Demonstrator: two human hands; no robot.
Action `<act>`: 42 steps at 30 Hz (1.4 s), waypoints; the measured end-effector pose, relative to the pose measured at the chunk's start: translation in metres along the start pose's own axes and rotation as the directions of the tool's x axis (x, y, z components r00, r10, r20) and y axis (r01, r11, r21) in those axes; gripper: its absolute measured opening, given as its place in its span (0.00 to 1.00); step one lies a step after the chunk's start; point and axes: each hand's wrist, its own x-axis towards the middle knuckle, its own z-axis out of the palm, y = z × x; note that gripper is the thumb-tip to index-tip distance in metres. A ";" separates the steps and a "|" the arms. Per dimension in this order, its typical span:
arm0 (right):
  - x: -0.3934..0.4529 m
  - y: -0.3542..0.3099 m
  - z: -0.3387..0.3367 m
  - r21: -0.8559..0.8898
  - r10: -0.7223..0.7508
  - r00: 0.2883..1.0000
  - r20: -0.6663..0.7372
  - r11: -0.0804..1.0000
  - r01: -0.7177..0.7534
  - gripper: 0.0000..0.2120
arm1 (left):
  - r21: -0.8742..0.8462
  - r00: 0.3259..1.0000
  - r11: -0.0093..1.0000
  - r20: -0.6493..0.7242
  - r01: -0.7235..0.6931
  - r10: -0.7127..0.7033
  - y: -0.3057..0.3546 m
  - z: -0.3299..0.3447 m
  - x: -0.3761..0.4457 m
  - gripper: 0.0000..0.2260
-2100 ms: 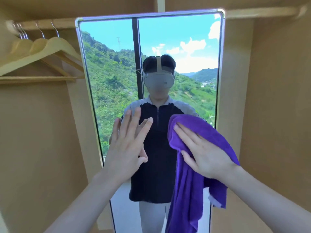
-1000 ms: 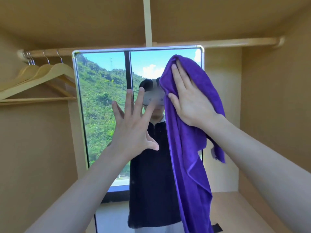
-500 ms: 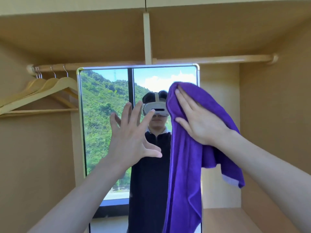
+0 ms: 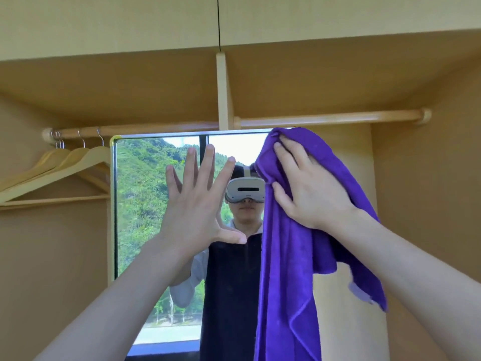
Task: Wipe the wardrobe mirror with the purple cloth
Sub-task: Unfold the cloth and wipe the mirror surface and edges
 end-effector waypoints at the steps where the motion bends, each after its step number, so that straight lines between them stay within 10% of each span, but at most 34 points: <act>1: 0.002 -0.001 0.000 -0.028 0.022 0.999 -0.031 0.999 -0.022 0.31 | 0.002 1.000 1.000 -0.005 -0.001 0.001 0.000 0.001 0.001 0.69; 7: 0.001 -0.035 0.017 0.089 0.156 0.986 -0.065 0.985 -0.150 0.31 | -0.014 0.999 1.000 -0.046 -0.005 0.004 0.002 0.008 0.000 0.70; 13: -0.036 -0.028 0.023 0.090 -0.034 0.995 0.093 0.996 0.026 0.33 | -0.014 1.000 1.000 -0.017 0.010 -0.010 0.001 0.005 -0.002 0.69; 22: 0.013 -0.027 0.024 0.221 0.211 0.977 -0.037 0.955 -0.198 0.35 | -0.018 1.000 1.000 -0.021 -0.006 0.005 0.000 0.007 -0.001 0.69; 26: -0.002 -0.044 0.027 0.204 0.058 0.997 0.055 0.976 -0.069 0.33 | -0.018 0.999 0.999 -0.039 -0.029 0.028 0.000 0.006 -0.002 0.67; 42: 0.023 -0.066 -0.030 -0.244 0.417 0.906 0.077 0.889 -0.389 0.38 | -0.076 0.999 0.996 0.002 -0.044 0.044 -0.002 0.007 -0.001 0.66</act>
